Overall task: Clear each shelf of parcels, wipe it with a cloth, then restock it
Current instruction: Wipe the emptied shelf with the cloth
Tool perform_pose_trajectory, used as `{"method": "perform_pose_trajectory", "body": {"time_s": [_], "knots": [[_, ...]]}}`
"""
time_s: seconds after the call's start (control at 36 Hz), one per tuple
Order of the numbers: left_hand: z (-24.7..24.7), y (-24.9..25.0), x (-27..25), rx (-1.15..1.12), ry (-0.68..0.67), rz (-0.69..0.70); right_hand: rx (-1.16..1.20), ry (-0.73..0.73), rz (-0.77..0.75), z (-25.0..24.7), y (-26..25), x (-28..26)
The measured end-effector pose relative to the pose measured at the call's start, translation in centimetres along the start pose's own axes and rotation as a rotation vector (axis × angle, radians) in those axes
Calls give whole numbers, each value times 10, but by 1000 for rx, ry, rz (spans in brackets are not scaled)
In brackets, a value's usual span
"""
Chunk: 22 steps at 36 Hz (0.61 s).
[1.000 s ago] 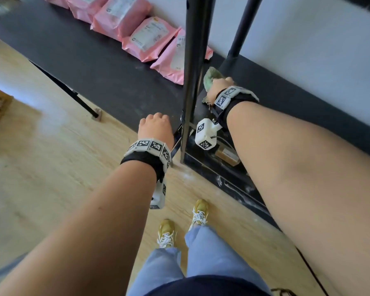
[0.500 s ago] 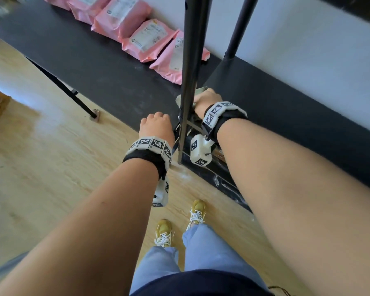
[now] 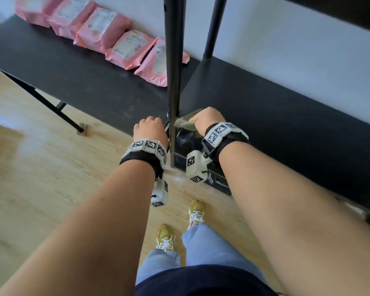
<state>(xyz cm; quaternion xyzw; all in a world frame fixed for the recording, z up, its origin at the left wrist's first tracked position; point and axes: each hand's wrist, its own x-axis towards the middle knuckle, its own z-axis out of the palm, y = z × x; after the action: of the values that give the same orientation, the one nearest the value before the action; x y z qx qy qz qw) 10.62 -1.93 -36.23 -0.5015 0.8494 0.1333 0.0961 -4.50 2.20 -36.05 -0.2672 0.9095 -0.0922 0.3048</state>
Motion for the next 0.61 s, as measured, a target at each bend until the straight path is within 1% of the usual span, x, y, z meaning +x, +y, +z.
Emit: {"method": "perform_pose_trajectory", "body": {"time_s": [0.08,0.17,0.19,0.25,0.28,0.36,0.44,0.53,0.56,0.61], "knots": [[-1,-2,3,-3,14,-1,133,147,2,-8,7,10],[-1,-5,5,5,18,-1,228,83,177,-15,12,16],[0,-6,5,8,16,-1,227,67,201,-14,11,18],[1,-7,7,19,7,-2,199,62,156,-13,5,17],[1,-8,7,29,3,-1,176,65,157,-10,0,19],[3,-10,8,58,0,12,223,43,188,-5,-23,19],[6,-11,9,75,-3,29,124,-48,63,-2,-43,17],[8,-12,10,74,-6,35,-19,-168,-66,-7,-49,4],[8,-12,10,72,-7,37,-56,-175,-89,-11,-50,-1],[8,-12,11,68,-6,43,-71,-167,-85,-7,-49,3]]}}
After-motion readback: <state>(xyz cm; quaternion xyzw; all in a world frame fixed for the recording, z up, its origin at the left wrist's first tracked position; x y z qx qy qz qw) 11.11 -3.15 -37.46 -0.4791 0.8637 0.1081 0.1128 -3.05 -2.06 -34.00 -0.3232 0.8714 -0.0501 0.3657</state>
